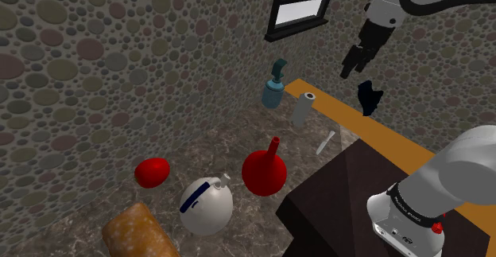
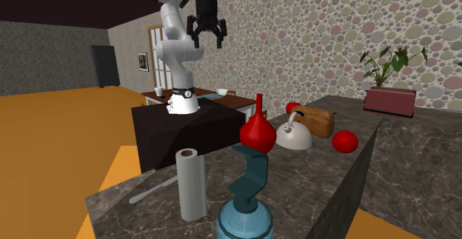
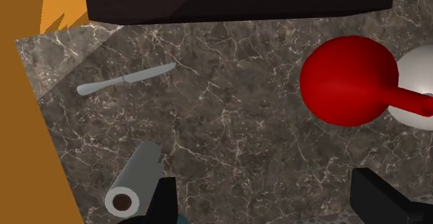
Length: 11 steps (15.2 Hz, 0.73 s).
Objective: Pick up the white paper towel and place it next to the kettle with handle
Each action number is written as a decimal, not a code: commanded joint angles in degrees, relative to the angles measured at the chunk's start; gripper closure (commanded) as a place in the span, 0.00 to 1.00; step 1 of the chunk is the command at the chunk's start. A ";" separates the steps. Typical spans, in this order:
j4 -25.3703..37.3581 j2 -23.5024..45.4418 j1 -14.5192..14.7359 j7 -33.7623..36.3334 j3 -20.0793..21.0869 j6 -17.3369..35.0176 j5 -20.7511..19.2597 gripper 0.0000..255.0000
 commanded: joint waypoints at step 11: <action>2.90 23.10 -2.11 -10.56 -7.89 18.97 -0.14 0.00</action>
